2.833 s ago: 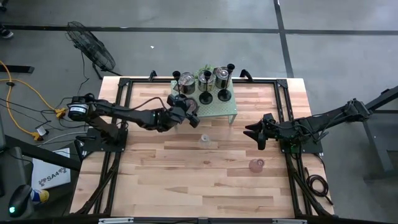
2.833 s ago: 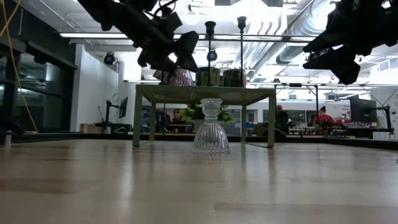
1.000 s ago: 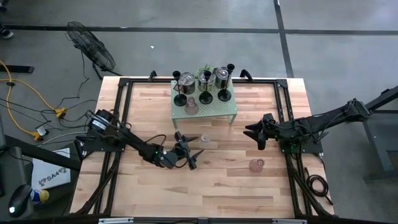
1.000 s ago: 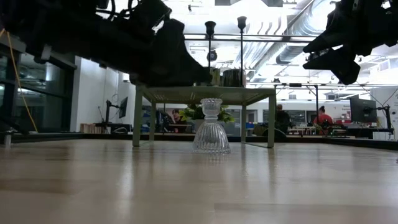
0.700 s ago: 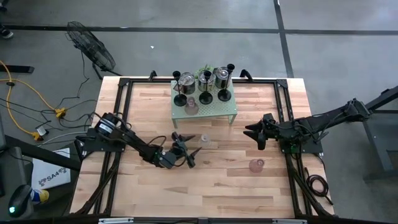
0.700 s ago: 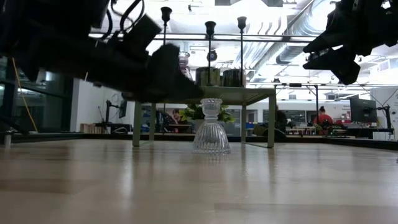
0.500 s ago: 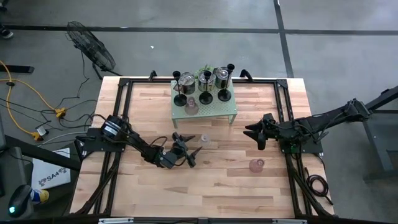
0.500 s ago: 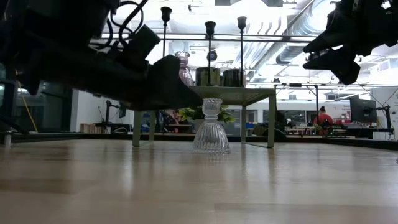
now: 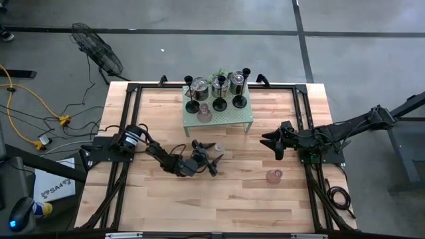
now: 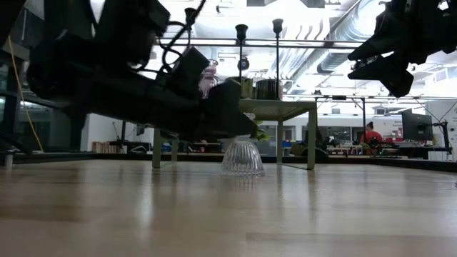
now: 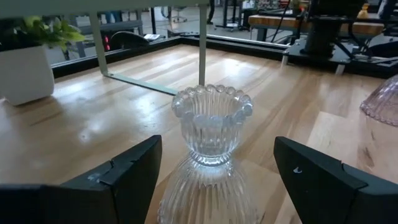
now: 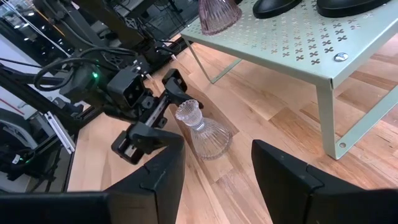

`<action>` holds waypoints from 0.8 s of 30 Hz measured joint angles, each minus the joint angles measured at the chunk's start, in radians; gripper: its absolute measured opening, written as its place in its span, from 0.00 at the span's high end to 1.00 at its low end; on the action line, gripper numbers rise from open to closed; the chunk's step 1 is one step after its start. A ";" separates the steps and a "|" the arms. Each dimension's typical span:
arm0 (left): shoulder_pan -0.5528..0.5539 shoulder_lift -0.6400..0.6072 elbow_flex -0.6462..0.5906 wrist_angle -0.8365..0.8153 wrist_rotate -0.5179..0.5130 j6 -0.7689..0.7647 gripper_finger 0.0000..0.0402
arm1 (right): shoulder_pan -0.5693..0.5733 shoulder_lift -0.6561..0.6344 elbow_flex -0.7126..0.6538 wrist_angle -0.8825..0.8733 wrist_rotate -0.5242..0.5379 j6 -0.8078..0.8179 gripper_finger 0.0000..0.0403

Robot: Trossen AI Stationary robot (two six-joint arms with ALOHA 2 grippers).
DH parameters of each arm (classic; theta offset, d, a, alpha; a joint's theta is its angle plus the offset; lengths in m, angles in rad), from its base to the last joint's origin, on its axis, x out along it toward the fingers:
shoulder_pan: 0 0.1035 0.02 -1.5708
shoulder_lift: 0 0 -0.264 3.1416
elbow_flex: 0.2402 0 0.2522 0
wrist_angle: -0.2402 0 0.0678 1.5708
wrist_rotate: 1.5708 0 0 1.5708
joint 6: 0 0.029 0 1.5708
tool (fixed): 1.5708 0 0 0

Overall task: Pick & Place candle stick holders
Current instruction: Put the transparent candle holder on the shelf

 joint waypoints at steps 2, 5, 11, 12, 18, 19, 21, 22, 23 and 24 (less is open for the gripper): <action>0.003 0.019 0.026 -0.001 0.004 0.000 0.24 | 0.000 0.000 0.000 0.000 0.000 0.000 0.56; 0.010 0.041 0.059 0.002 0.006 0.000 0.24 | 0.000 0.000 0.000 0.000 0.000 0.000 0.56; 0.033 0.066 0.091 -0.001 0.006 -0.008 0.24 | 0.000 0.000 0.000 0.000 0.000 0.000 0.56; 0.038 0.066 0.091 -0.002 0.004 -0.020 0.25 | 0.000 0.000 0.000 0.000 0.000 0.000 0.56; 0.044 0.066 0.091 -0.005 -0.004 -0.044 0.34 | 0.000 0.000 0.000 0.000 0.000 0.000 0.56; 0.044 0.066 0.091 -0.005 -0.004 -0.044 0.36 | 0.000 0.000 0.000 0.000 0.000 0.000 0.56; 0.043 0.066 0.091 -0.009 -0.004 -0.044 0.41 | 0.000 0.000 0.000 0.000 0.000 0.000 0.56; 0.043 0.066 0.091 -0.012 -0.004 -0.044 0.44 | 0.000 0.000 0.000 0.000 0.000 0.000 0.56; 0.043 0.066 0.091 -0.017 -0.003 -0.044 0.47 | 0.000 0.000 0.000 0.000 0.000 0.000 0.56; 0.043 0.066 0.091 -0.021 -0.004 -0.044 0.49 | 0.000 0.000 0.000 0.000 0.000 0.000 0.56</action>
